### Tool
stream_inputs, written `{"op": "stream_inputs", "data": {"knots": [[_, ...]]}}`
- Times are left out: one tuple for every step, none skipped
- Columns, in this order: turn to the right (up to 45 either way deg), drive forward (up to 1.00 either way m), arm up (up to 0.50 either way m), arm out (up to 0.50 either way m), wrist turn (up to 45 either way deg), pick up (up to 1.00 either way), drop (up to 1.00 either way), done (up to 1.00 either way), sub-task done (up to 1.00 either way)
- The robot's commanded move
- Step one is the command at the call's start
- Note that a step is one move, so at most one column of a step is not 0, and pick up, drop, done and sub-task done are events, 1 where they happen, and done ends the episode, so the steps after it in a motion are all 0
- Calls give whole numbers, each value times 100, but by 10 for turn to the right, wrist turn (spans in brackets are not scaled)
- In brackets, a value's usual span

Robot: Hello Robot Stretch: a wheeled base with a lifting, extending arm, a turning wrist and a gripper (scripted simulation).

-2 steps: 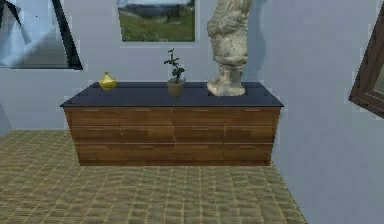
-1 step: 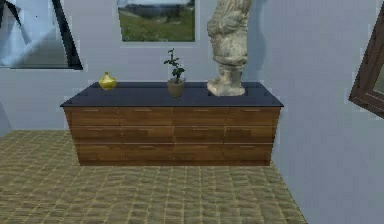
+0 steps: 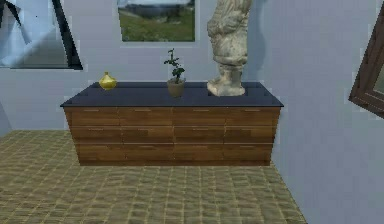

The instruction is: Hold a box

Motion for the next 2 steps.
{"op": "stream_inputs", "data": {"knots": [[0,0,-30,0,0,0,0,0,0],[0,0,0,0,0,100,0,0,0]]}}
